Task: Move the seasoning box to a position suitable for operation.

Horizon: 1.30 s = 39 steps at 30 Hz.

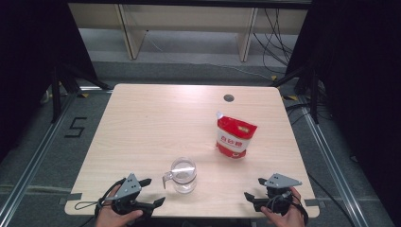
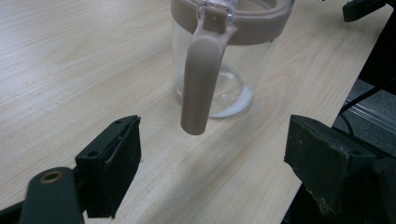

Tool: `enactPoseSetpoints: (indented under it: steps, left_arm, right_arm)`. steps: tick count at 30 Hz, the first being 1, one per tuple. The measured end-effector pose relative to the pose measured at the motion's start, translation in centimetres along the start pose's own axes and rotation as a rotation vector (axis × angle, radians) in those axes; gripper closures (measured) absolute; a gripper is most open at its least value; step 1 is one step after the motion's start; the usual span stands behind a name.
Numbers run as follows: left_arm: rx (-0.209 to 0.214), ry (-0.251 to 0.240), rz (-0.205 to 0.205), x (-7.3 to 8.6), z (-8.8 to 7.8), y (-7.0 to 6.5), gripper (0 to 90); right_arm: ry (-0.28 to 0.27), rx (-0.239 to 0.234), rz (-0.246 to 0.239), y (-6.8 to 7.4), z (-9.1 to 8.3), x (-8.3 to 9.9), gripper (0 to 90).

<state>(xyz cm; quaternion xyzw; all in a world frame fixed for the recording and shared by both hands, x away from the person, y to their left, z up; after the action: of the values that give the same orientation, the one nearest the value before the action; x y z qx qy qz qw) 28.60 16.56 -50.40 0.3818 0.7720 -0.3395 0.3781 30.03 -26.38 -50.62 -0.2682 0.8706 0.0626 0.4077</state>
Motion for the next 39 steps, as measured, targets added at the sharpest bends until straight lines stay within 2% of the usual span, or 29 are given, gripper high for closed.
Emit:
enactPoseSetpoints:
  steps: [2, 3, 8, 10, 13, 14, 15, 16, 17, 19, 22, 23, 24, 25, 27, 29, 30, 32, 33, 34, 36, 39]
  left_arm:
    - [0.000, -0.013, -0.004, 0.0, 0.1, -0.1, 19.5]
    - [-0.001, -0.002, 0.008, 0.0, 0.1, 0.0, 20.1]
    - [-0.001, -0.002, 0.020, -0.3, 0.0, -0.1, 22.8]
    - [0.000, 0.005, 0.028, -0.3, 0.0, -0.1, 24.7]
    - [0.002, -0.002, 0.025, -0.4, -0.1, 0.0, 26.7]
    - [0.006, -0.023, 0.010, -0.4, 0.0, -0.1, 26.7]
    - [0.006, -0.022, 0.010, -0.4, 0.0, -0.1, 27.5]
    - [0.007, -0.022, 0.010, -0.4, 0.0, -0.1, 27.6]
    - [0.008, -0.023, 0.010, -0.4, 0.0, -0.1, 28.0]
    - [-0.002, -0.015, 0.021, -0.5, -0.1, -0.1, 29.0]
    - [0.004, -0.015, 0.015, -0.5, -0.1, -0.1, 29.4]
    - [0.001, -0.011, 0.016, -0.5, -0.2, -0.1, 29.6]
    - [-0.002, -0.011, 0.014, -0.5, -0.1, -0.1, 29.9]
    - [-0.004, -0.002, 0.028, -0.6, -0.2, -0.1, 30.2]
    - [0.001, -0.010, 0.027, -0.6, 0.0, -0.2, 31.1]
    - [-0.007, 0.011, 0.050, -0.6, 0.0, -0.1, 33.4]
    - [0.000, -0.008, 0.045, -0.7, 0.2, -0.3, 35.4]
    - [-0.008, -0.007, 0.058, -0.8, 0.3, -0.4, 39.1]
    - [-0.013, -0.012, 0.056, -0.9, 0.5, -0.5, 41.2]
    - [-0.008, -0.006, 0.066, -1.0, 0.6, -0.5, 42.9]
    - [-0.011, -0.016, 0.075, -1.2, 0.8, -0.7, 45.9]
    - [-0.031, -0.006, 0.120, -1.5, 1.0, -0.7, 51.3]
  right_arm:
    - [0.003, -0.003, 0.011, 0.1, 0.0, 0.0, 22.9]
    - [-0.006, 0.000, -0.006, 0.0, 0.1, 0.0, 22.6]
    - [-0.008, -0.010, 0.005, 0.0, 0.1, 0.0, 22.2]
    - [-0.009, 0.002, -0.007, -0.1, 0.1, 0.0, 22.2]
    - [0.002, -0.007, 0.010, 0.1, 0.1, 0.0, 22.3]
    - [0.001, -0.007, 0.004, 0.1, 0.1, 0.0, 22.3]
    - [-0.006, -0.001, -0.008, 0.0, 0.2, 0.0, 22.4]
    - [0.009, -0.006, 0.021, 0.2, 0.1, 0.0, 22.5]
    - [-0.008, -0.004, -0.006, -0.1, 0.1, 0.0, 22.7]
    - [-0.015, -0.003, 0.000, -0.1, 0.1, 0.0, 22.7]
    - [-0.016, -0.002, -0.001, -0.1, 0.1, 0.0, 22.8]
    - [-0.002, -0.003, 0.019, 0.1, 0.0, 0.0, 23.0]
    - [-0.004, -0.011, 0.016, 0.1, 0.0, 0.0, 23.3]
    - [-0.004, -0.009, 0.012, 0.1, 0.0, 0.0, 23.3]
    - [-0.012, -0.012, 0.018, 0.1, 0.1, 0.0, 23.3]
    - [-0.009, -0.005, 0.012, 0.0, 0.1, 0.0, 23.3]
    - [-0.007, -0.002, 0.014, 0.0, 0.1, 0.0, 23.3]
    - [-0.017, 0.008, -0.009, -0.2, 0.1, 0.0, 23.3]
    - [-0.006, 0.000, 0.015, 0.0, 0.1, 0.0, 23.3]
    - [-0.012, 0.002, -0.002, -0.2, 0.1, 0.0, 23.3]
    - [-0.014, -0.001, -0.005, -0.1, 0.2, 0.0, 23.3]
    - [-0.010, 0.001, -0.003, -0.2, 0.2, 0.0, 23.4]
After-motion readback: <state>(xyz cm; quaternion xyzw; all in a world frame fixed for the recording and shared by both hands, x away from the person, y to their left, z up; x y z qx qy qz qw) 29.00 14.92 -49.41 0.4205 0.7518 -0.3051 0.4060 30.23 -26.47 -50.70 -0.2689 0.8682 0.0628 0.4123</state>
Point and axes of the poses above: each handheld gripper's, and its own axes: z roughly forward along the jaws, x roughly out of its underside, y roughly to its left, the point moved 2 cm from there along z, roughly forward along the jaws, and after that the axes turned 13 degrees about x, right-handed, at the moved point
